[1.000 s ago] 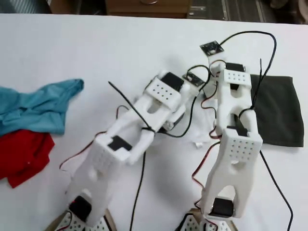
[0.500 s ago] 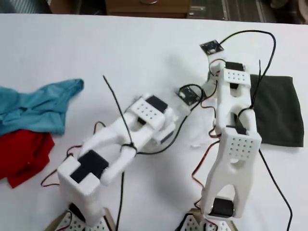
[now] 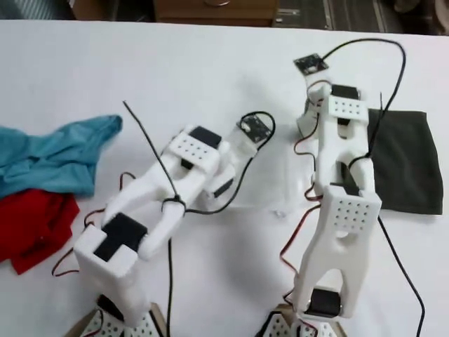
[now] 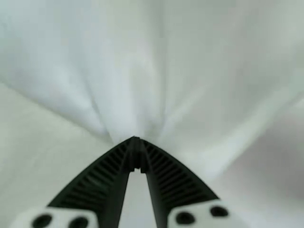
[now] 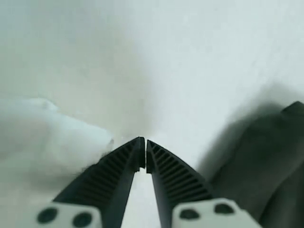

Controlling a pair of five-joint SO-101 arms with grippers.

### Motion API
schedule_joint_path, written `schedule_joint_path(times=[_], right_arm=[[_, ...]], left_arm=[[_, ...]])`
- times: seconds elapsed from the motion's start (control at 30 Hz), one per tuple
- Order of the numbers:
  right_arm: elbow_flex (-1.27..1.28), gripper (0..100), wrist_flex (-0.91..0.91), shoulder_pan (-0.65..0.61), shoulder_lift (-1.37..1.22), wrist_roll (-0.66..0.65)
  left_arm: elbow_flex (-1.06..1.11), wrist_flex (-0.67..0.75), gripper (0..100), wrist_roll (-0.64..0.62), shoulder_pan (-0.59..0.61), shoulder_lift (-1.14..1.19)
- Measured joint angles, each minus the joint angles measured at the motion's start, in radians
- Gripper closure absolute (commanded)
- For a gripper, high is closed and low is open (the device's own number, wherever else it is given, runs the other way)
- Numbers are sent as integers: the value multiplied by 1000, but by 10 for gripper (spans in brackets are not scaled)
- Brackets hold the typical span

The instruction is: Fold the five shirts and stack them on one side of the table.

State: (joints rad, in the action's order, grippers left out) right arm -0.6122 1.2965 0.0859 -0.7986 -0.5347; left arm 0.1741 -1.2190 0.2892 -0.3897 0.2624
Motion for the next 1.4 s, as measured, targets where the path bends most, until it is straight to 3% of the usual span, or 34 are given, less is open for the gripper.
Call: schedule_joint_path(times=[0.27, 0.4, 0.63, 0.8, 0.93, 1.1, 1.4], right_arm=[[-84, 976, 324, -14, 69, -8], [-84, 976, 365, -15, 107, -25], [80, 976, 367, 3, 247, -25], [382, 976, 244, 3, 450, -63], [749, 977, 40, 0, 669, -68], [1143, 977, -127, -77, 937, -68], [1418, 977, -252, -175, 1168, -68]], left_arm=[[-117, -74, 977, 0, 2, 0], [-150, -80, 977, 0, 60, 0], [-150, 110, 977, -34, 207, 0], [-158, 167, 977, -35, 180, 12], [-229, 172, 977, -37, 163, 109], [-361, 137, 977, -69, 160, 245], [-560, 31, 977, -74, 158, 400]])
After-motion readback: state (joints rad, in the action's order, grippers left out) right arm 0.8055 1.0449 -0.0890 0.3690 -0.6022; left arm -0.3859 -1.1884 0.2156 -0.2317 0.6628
